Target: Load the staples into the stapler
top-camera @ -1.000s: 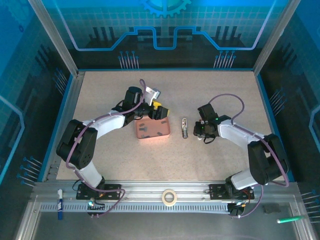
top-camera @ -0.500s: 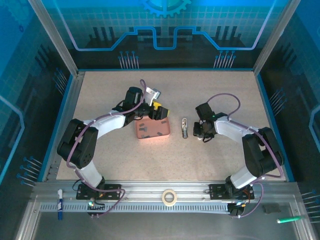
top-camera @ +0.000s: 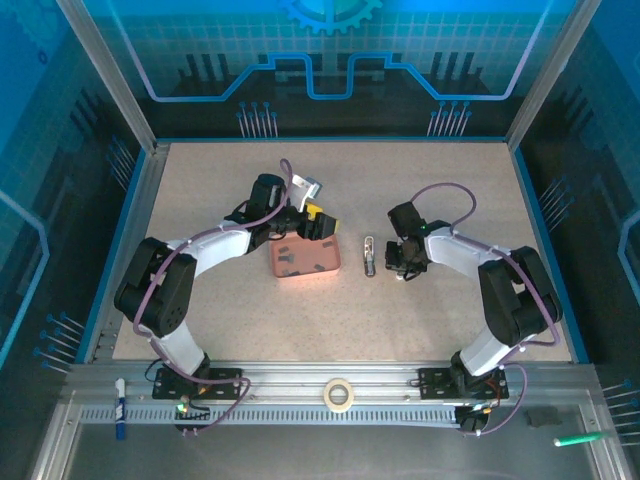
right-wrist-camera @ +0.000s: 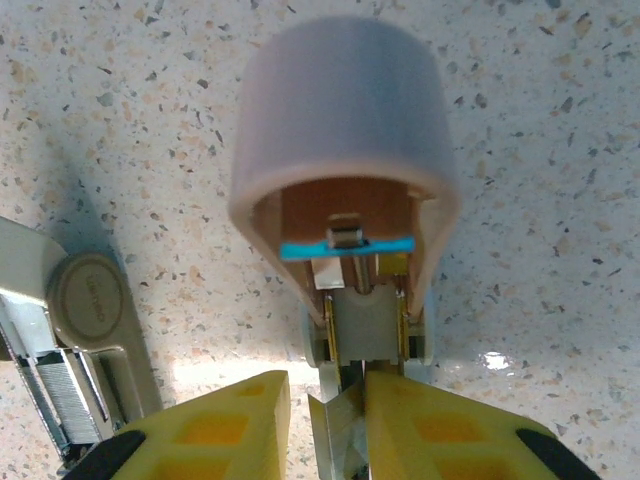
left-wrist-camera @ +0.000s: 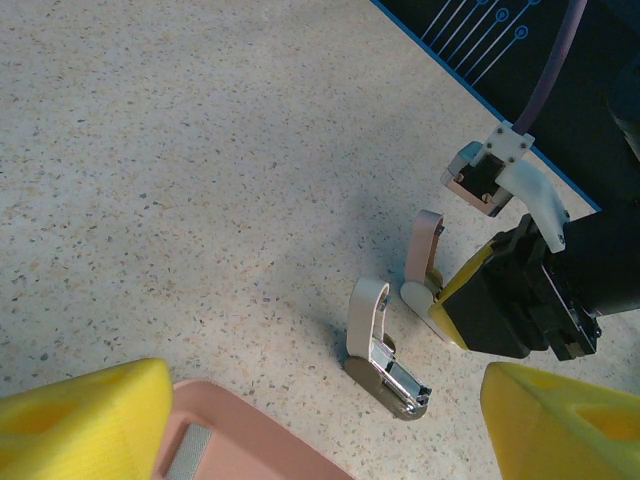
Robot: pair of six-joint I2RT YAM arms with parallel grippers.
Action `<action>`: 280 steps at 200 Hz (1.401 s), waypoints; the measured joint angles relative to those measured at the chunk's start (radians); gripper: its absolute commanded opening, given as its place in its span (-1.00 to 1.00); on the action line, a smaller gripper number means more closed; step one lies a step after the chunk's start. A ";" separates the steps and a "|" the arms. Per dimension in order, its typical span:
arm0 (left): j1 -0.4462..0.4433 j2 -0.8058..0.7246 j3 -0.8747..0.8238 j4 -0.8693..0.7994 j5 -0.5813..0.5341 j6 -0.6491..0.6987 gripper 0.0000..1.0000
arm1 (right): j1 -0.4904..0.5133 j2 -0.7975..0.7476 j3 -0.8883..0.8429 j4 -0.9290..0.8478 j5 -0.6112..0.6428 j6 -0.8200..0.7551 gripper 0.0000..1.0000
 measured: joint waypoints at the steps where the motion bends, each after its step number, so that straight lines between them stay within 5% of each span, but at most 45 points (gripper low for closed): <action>1: 0.000 0.000 0.000 0.000 0.000 0.000 0.64 | 0.000 0.000 0.000 0.000 0.000 0.000 -0.45; 208: 0.000 0.005 0.001 -0.014 0.000 0.001 0.63 | 0.033 -0.040 0.006 -0.060 0.109 -0.011 -0.72; 280: 0.000 0.005 0.001 -0.014 0.000 0.003 0.63 | 0.033 -0.045 0.010 -0.064 0.117 -0.011 -0.46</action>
